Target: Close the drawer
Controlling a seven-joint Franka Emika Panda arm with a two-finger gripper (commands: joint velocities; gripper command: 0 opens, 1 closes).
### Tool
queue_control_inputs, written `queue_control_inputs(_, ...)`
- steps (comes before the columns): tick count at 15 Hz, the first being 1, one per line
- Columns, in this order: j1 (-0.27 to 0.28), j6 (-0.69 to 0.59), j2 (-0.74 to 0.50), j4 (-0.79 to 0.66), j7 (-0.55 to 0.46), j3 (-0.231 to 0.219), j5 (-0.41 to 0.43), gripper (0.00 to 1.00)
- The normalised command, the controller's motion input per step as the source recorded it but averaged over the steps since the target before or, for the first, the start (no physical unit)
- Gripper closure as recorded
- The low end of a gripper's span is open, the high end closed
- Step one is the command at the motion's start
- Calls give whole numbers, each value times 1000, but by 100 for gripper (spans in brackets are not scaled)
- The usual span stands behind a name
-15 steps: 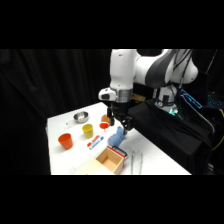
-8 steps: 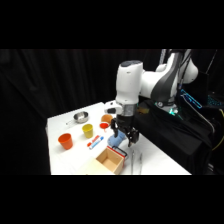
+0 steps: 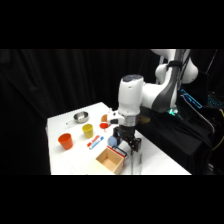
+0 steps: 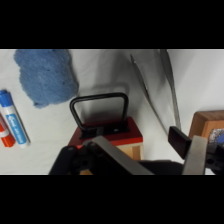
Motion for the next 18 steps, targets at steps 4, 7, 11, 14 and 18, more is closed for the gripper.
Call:
queue_control_inputs(4, -17, 325, 54, -87, -93, 58, 101, 0)
queue_control_inputs(7, -11, 329, -16, -176, -42, 8, 35, 0)
queue_control_inputs(11, -11, 328, -16, -184, -29, -4, 10, 0)
queue_control_inputs(14, 62, 375, 100, -68, 30, -115, -85, 0)
queue_control_inputs(18, 219, 354, 135, 19, 120, -275, -154, 0)
